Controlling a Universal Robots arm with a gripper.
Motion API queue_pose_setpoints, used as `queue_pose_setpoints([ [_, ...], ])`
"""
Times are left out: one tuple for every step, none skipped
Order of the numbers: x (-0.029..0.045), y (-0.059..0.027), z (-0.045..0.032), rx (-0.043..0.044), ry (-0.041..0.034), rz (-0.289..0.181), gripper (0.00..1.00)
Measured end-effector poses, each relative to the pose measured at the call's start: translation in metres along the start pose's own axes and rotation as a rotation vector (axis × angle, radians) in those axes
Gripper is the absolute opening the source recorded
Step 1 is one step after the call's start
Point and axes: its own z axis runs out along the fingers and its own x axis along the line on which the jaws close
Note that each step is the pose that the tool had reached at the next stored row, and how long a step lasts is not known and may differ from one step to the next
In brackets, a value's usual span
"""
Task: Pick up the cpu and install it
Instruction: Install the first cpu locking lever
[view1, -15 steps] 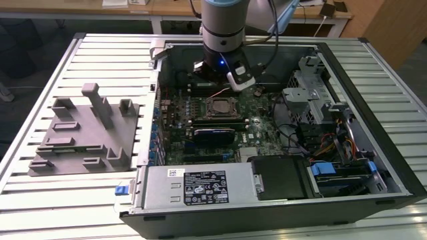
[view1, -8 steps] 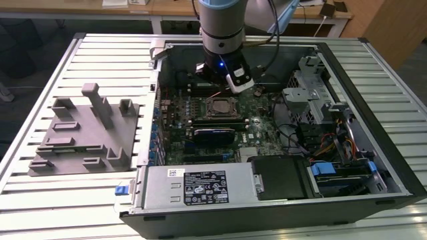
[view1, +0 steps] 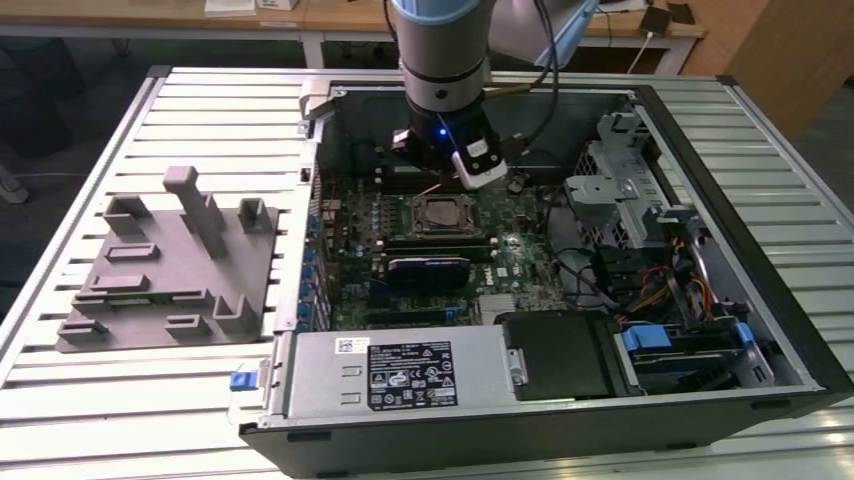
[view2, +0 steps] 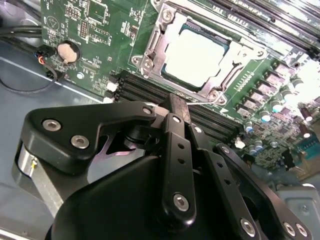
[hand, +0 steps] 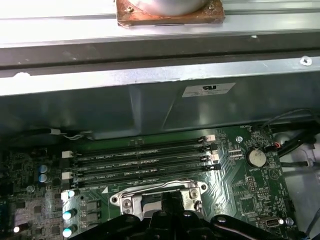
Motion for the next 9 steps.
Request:
queue_pose_setpoints([
  [0.0001, -0.0003, 0.0009, -0.0005, -0.0035, -0.001, 0.11],
  [0.0003, -0.0006, 0.0018, -0.0009, -0.0066, -0.001, 0.11],
  [0.0006, -0.0008, 0.0026, -0.0018, -0.0095, -0.002, 0.11],
  [0.0010, -0.0010, 0.0031, -0.0030, -0.0115, -0.003, 0.11],
  [0.0014, -0.0012, 0.0035, -0.0051, -0.0124, -0.003, 0.11],
  [0.0015, -0.0013, 0.0039, -0.0075, -0.0125, -0.002, 0.11],
  [0.0016, -0.0014, 0.0042, -0.0098, -0.0124, -0.002, 0.11],
  [0.0018, -0.0014, 0.0044, -0.0111, -0.0122, -0.002, 0.11],
  [0.0020, -0.0012, 0.0048, -0.0115, -0.0122, -0.002, 0.11],
])
